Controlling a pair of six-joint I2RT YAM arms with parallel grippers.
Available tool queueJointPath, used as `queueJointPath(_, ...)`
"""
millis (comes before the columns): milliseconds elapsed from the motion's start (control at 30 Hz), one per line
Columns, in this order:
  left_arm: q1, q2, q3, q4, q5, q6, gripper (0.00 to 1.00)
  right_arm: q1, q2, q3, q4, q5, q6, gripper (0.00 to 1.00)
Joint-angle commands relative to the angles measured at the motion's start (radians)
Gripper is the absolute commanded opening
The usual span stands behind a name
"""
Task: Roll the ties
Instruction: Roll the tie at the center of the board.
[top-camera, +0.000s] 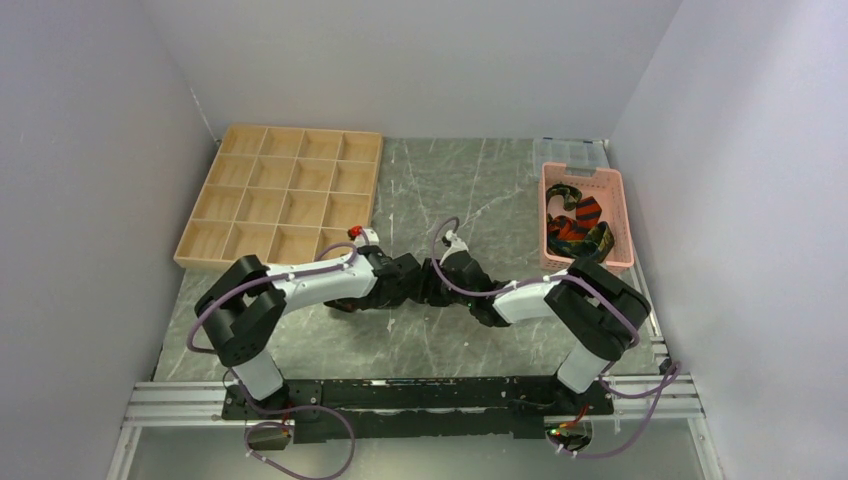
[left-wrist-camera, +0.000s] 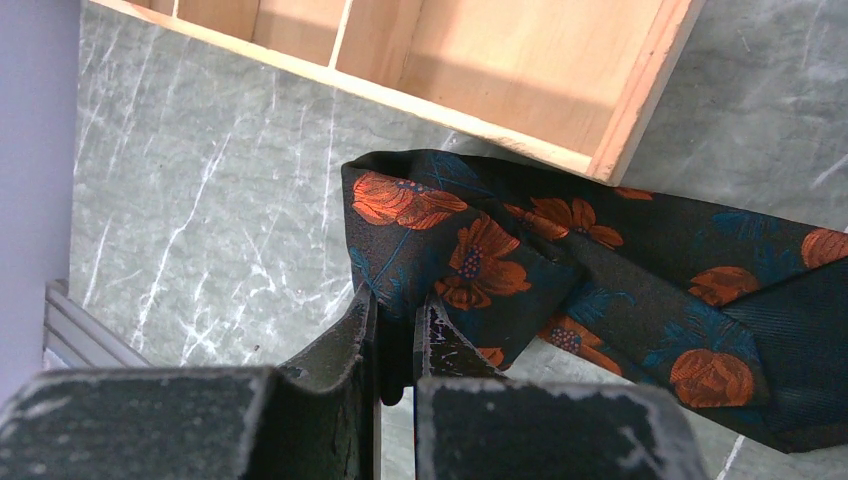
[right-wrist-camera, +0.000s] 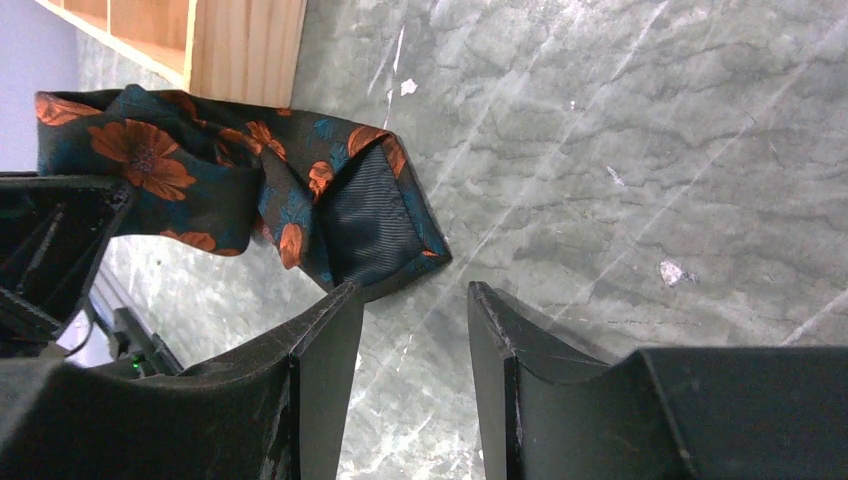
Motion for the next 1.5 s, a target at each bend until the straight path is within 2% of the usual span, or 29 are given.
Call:
queueJointPath(0, -0.015, 0.036, 0.036, -0.045, -0.048, -0.072, 0.03, -0.023, 0.017, -0.066, 0.089, -0.056, 0.028, 0.47)
queueJointPath(133, -0.016, 0.008, 0.001, -0.026, -0.043, -0.087, 0.03, -0.024, -0.011, -0.078, 0.205, -0.145, 0.025, 0.37)
queueJointPath(267, -0.016, -0.029, -0.044, -0.014, -0.039, -0.11, 0.03, -0.015, 0.037, -0.002, 0.253, -0.267, 0.051, 0.24)
queueJointPath(367, -0.015, -0.05, -0.066, -0.01, -0.037, -0.126, 0.03, 0.0, 0.084, 0.06, 0.269, -0.316, 0.079, 0.19)
queueJointPath(633, -0.016, -0.101, -0.102, 0.002, -0.044, -0.144, 0.03, 0.014, 0.26, 0.22, 0.298, -0.395, 0.172, 0.18)
queueJointPath(833, -0.014, -0.118, -0.12, -0.01, -0.052, -0.179, 0.03, 0.036, 0.305, 0.276, 0.285, -0.426, 0.191, 0.19)
queueJointPath(1067, -0.013, -0.133, -0.149, -0.01, -0.054, -0.224, 0.03, 0.06, 0.396, 0.376, 0.231, -0.46, 0.216, 0.37)
queueJointPath(1133, -0.013, -0.148, -0.162, -0.003, -0.052, -0.228, 0.03, 0.068, 0.418, 0.414, 0.189, -0.465, 0.21, 0.4)
queueJointPath(1233, -0.013, -0.169, -0.174, 0.014, -0.05, -0.218, 0.03, 0.077, 0.452, 0.461, 0.139, -0.449, 0.208, 0.4)
queueJointPath(1467, -0.013, -0.198, -0.19, 0.043, -0.034, -0.199, 0.03, 0.077, 0.52, 0.537, 0.107, -0.416, 0.225, 0.32)
